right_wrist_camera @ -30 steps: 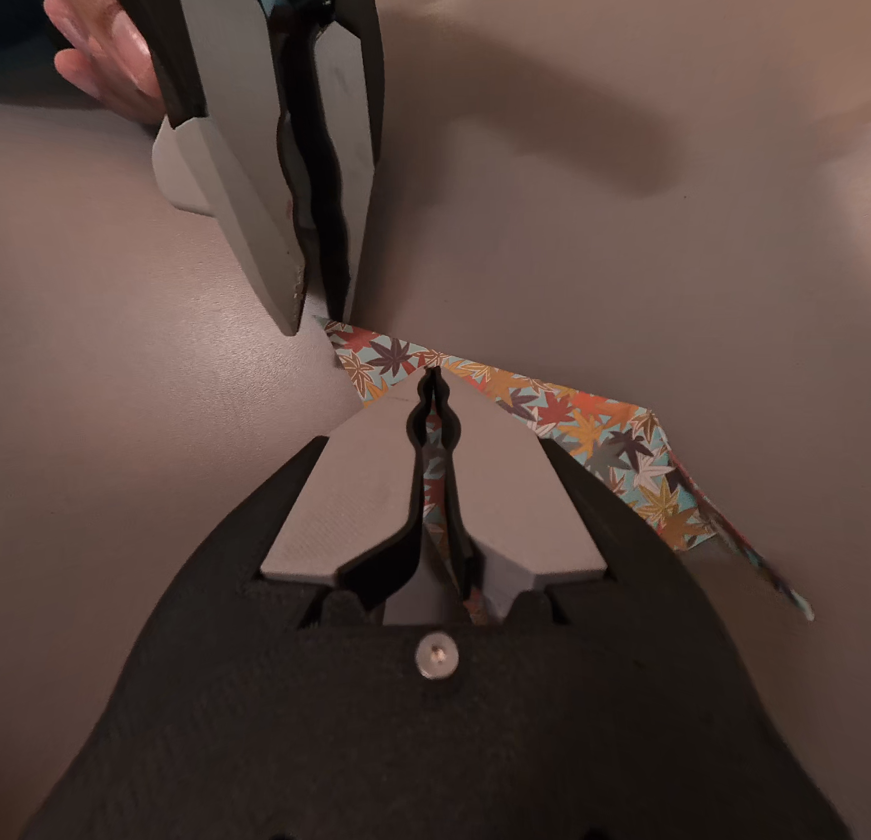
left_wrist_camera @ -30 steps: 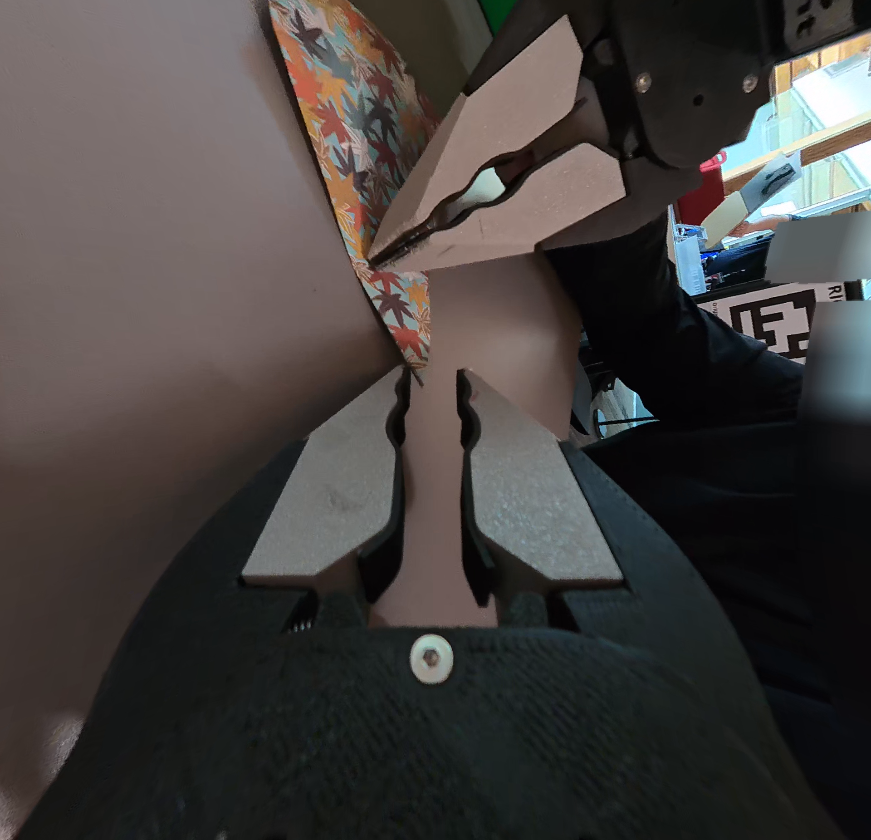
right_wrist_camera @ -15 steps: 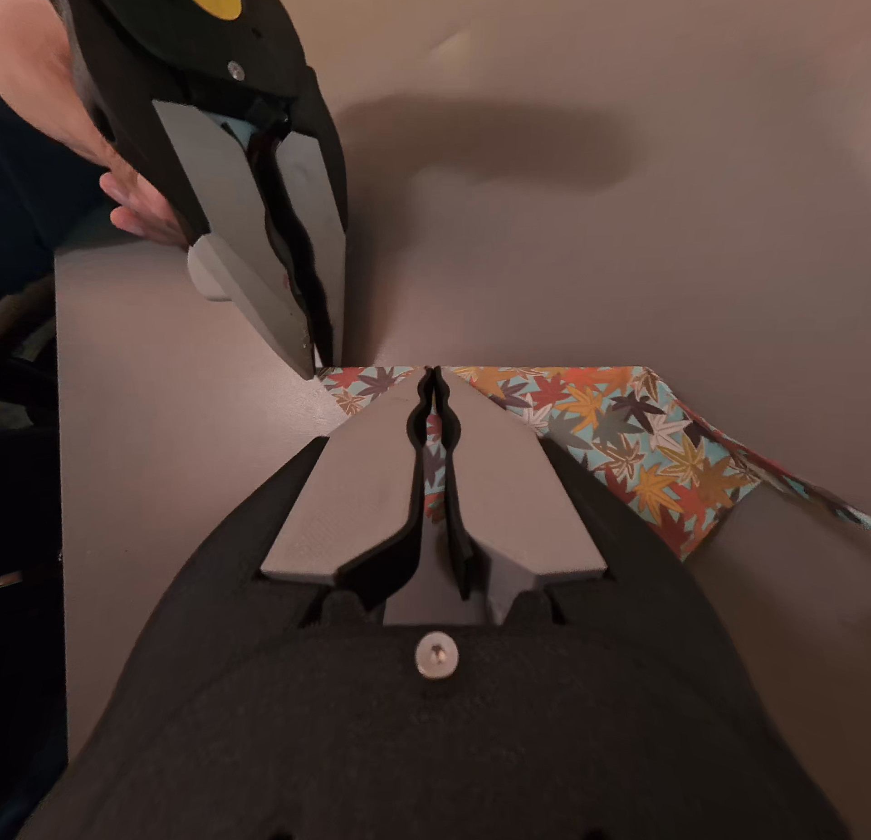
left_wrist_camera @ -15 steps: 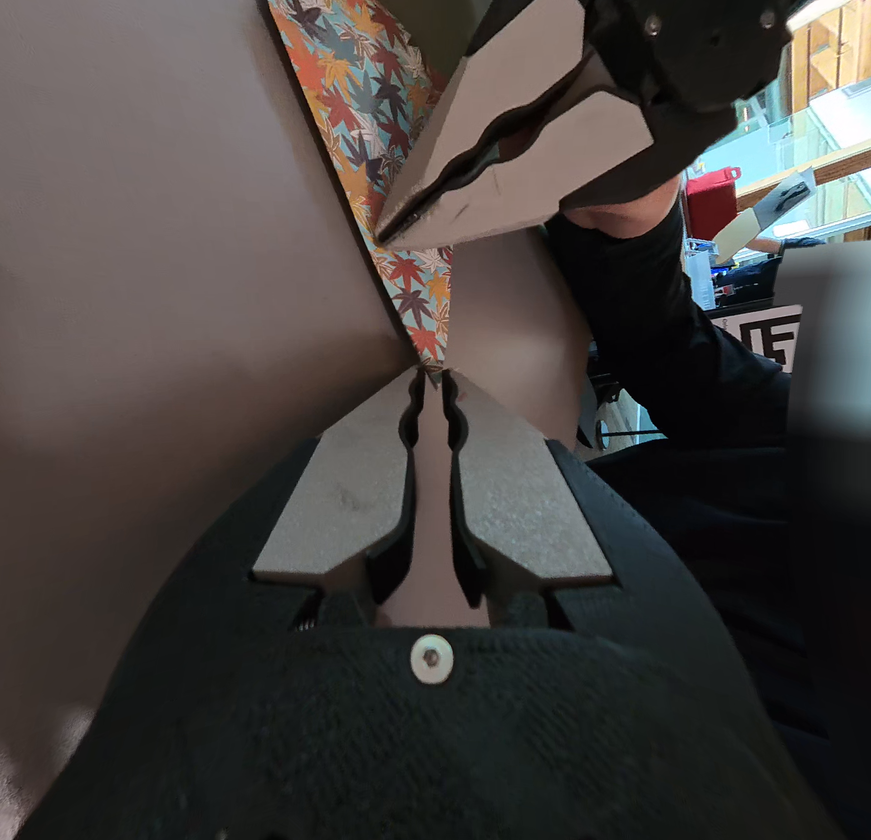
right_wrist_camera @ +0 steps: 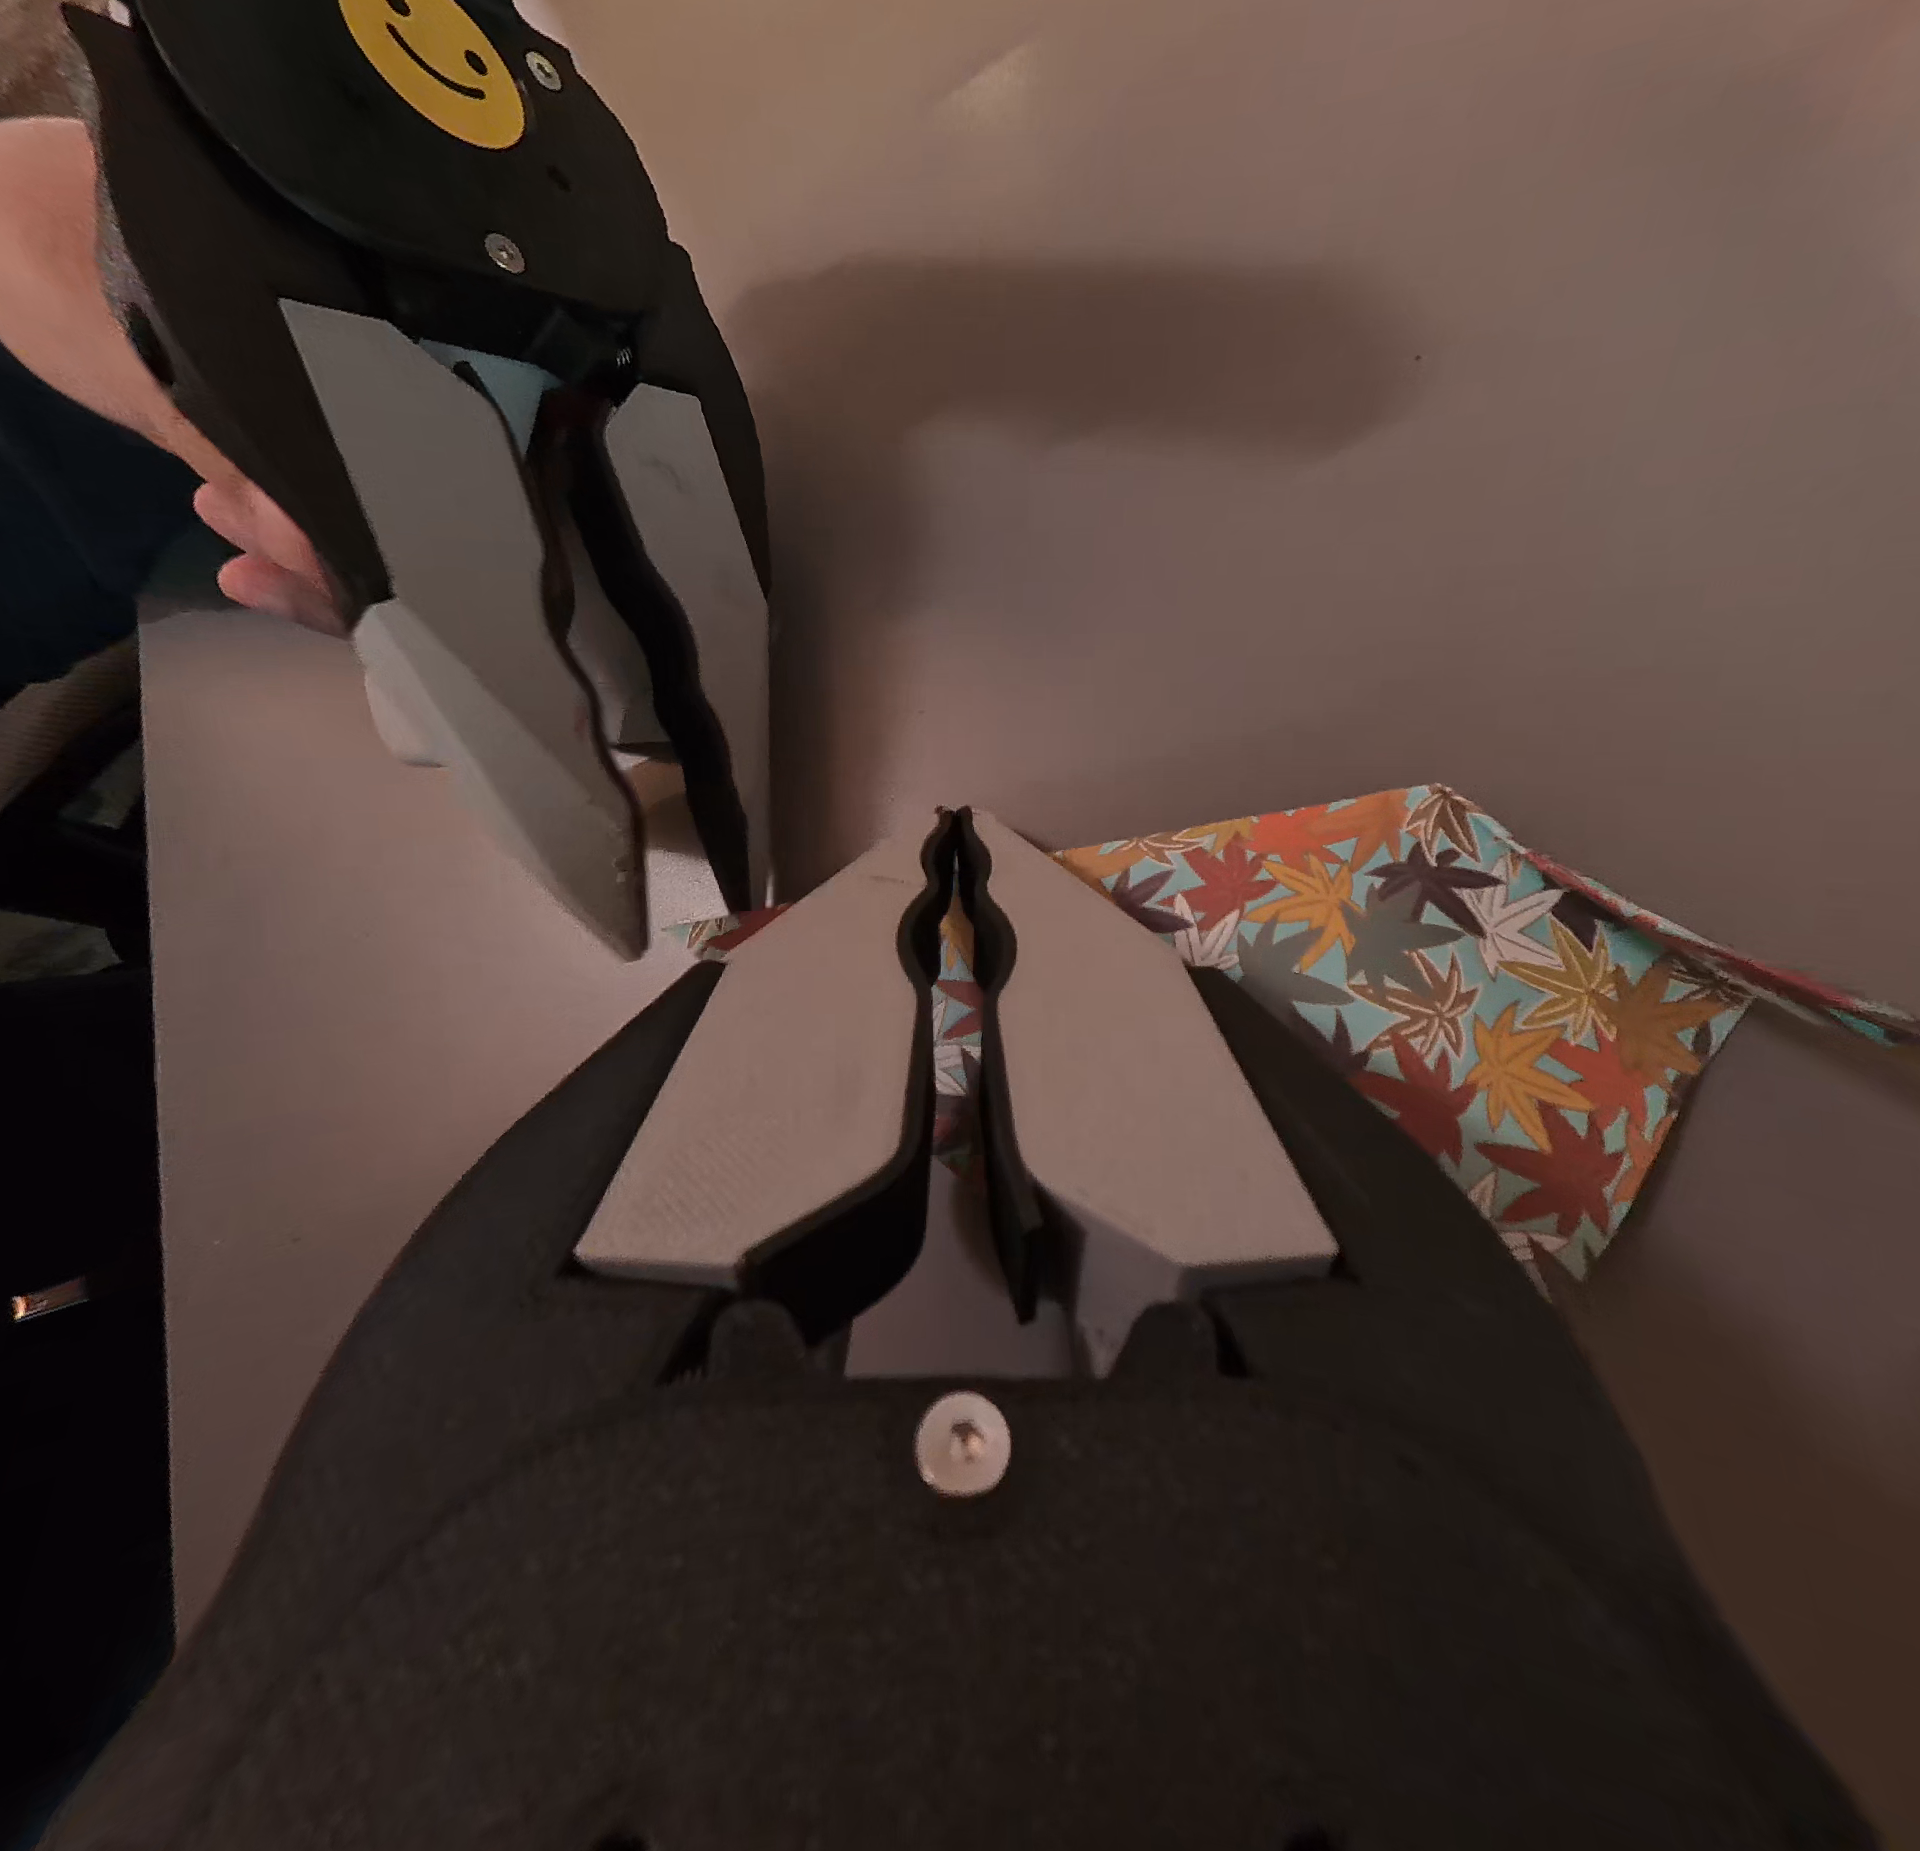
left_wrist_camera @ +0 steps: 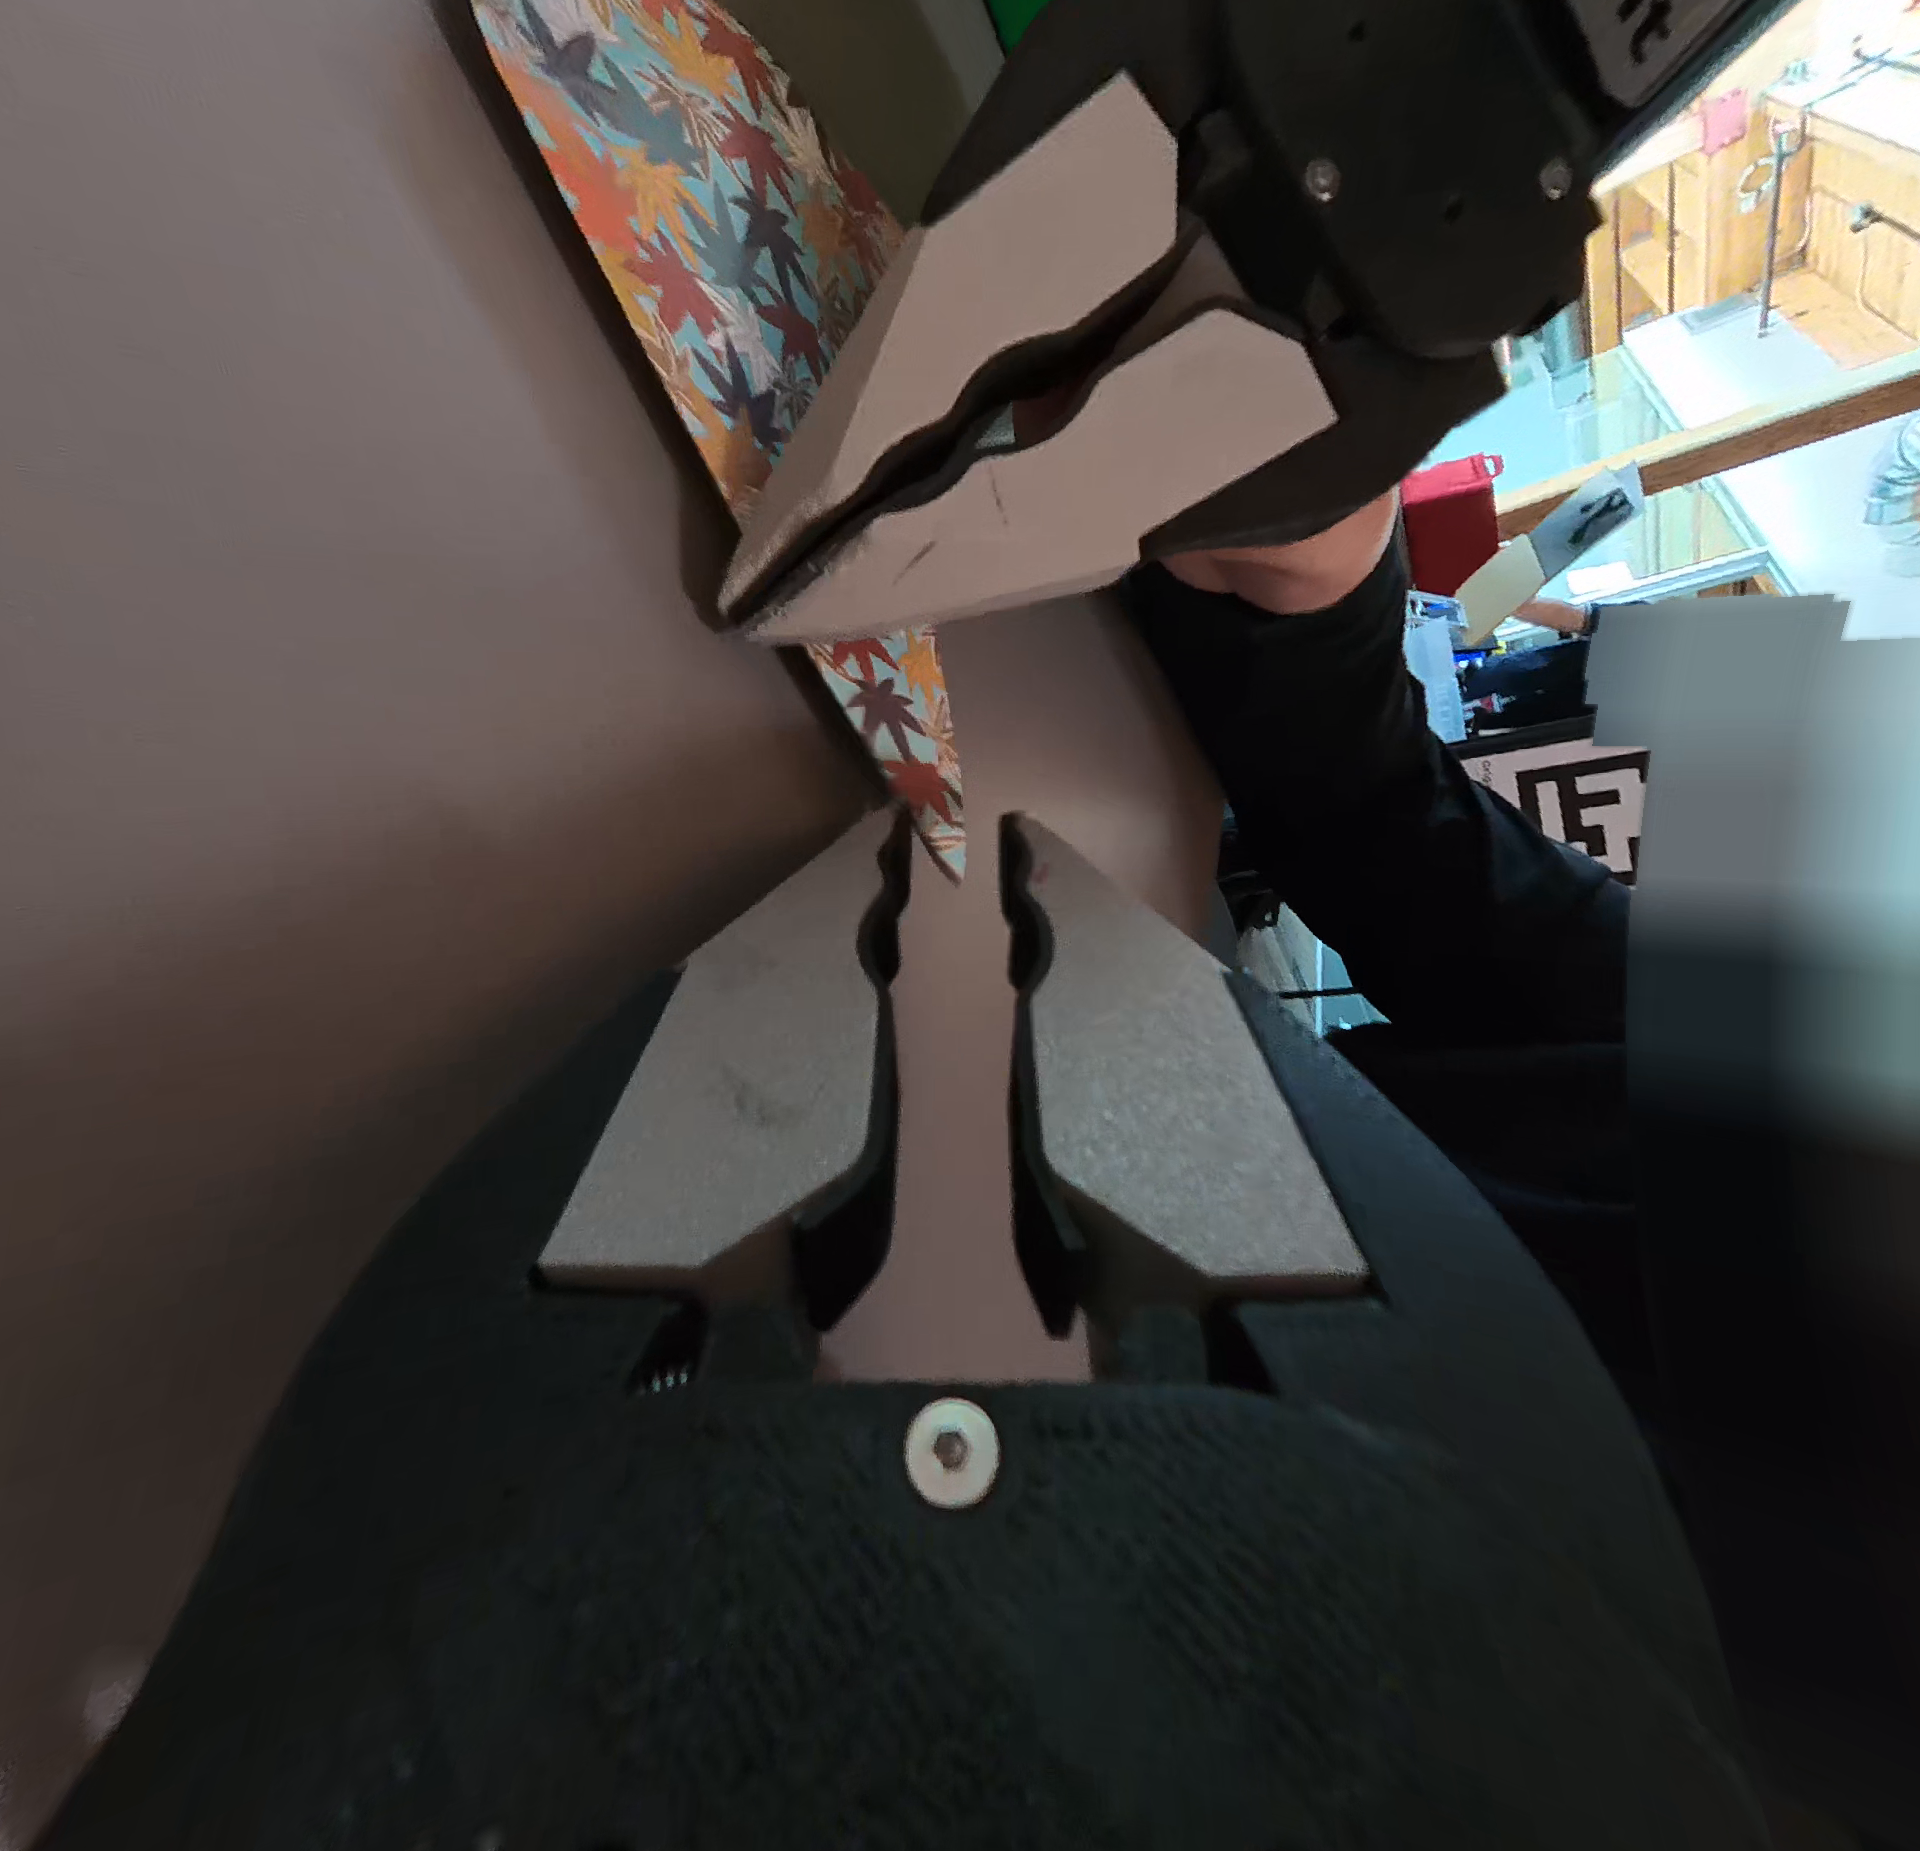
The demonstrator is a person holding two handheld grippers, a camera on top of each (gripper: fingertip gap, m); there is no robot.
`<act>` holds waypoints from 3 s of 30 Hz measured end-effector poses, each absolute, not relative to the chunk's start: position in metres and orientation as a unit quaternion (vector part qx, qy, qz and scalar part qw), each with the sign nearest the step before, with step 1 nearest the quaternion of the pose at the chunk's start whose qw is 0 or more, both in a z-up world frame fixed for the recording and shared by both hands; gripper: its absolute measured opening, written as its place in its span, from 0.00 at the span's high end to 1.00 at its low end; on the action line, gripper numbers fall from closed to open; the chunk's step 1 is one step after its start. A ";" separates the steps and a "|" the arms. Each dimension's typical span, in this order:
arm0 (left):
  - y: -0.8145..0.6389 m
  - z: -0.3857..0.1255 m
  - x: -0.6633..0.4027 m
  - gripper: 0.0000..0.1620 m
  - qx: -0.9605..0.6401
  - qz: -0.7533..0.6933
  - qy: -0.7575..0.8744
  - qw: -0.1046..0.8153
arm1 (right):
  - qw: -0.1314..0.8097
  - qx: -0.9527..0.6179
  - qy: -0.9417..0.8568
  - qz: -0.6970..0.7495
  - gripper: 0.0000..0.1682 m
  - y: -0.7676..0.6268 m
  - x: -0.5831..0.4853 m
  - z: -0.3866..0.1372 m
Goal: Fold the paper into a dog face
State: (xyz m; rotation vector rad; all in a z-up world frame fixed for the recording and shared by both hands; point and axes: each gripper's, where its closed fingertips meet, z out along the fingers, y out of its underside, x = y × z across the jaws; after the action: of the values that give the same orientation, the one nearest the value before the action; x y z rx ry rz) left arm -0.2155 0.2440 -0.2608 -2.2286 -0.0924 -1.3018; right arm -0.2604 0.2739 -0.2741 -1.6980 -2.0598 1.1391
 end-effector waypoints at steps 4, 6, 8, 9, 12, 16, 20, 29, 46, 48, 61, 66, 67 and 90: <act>0.250 -0.263 -0.217 1.00 -0.835 -0.470 -0.039 0.284 | 0.115 -0.579 -0.708 0.387 1.00 0.271 -0.260 -0.276; 0.247 -0.264 -0.215 1.00 -0.838 -0.468 -0.030 0.278 | 0.115 -0.579 -0.708 0.387 1.00 0.270 -0.261 -0.277; 0.245 -0.263 -0.215 1.00 -0.836 -0.475 -0.028 0.275 | 0.117 -0.578 -0.709 0.388 1.00 0.271 -0.260 -0.275; 0.245 -0.262 -0.215 1.00 -0.833 -0.478 -0.030 0.276 | 0.120 -0.574 -0.712 0.387 1.00 0.272 -0.259 -0.272; 0.245 -0.261 -0.220 1.00 -0.830 -0.482 -0.034 0.279 | 0.134 -0.538 -0.734 0.392 1.00 0.273 -0.251 -0.256; 0.246 -0.256 -0.230 1.00 -0.824 -0.482 -0.040 0.296 | 0.175 -0.461 -0.791 0.362 0.98 0.271 -0.231 -0.241; 0.249 -0.252 -0.244 0.98 -0.814 -0.484 -0.063 0.314 | 0.192 -0.371 -0.859 0.297 0.79 0.254 -0.212 -0.251; 0.244 -0.255 -0.238 0.98 -0.823 -0.479 -0.049 0.301 | 0.259 -0.309 -0.898 0.175 1.00 0.258 -0.221 -0.279; 0.256 -0.244 -0.239 0.83 -0.793 -0.506 -0.085 0.330 | 0.252 -0.430 -0.811 0.306 1.00 0.264 -0.247 -0.252; 0.257 -0.242 -0.240 0.83 -0.790 -0.505 -0.087 0.337 | 0.250 -0.431 -0.812 0.303 1.00 0.264 -0.247 -0.254; 0.258 -0.249 -0.254 1.00 -0.810 -0.464 -0.093 0.347 | 0.203 -0.446 -0.805 0.336 1.00 0.252 -0.245 -0.256; 0.251 -0.253 -0.261 1.00 -0.825 -0.447 -0.068 0.339 | 0.170 -0.439 -0.803 0.365 1.00 0.243 -0.239 -0.253; 0.249 -0.253 -0.260 1.00 -0.828 -0.447 -0.060 0.333 | 0.174 -0.438 -0.801 0.369 1.00 0.243 -0.239 -0.249; 0.236 -0.258 -0.260 1.00 -0.851 -0.426 -0.003 0.308 | 0.077 -0.479 -0.799 0.356 1.00 0.218 -0.238 -0.278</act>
State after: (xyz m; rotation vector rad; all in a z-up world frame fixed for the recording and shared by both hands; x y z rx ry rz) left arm -0.2601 0.2359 -0.2576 -2.2486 -0.0071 -1.1269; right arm -0.2376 0.2178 -0.2783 -1.4352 -2.3937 1.0655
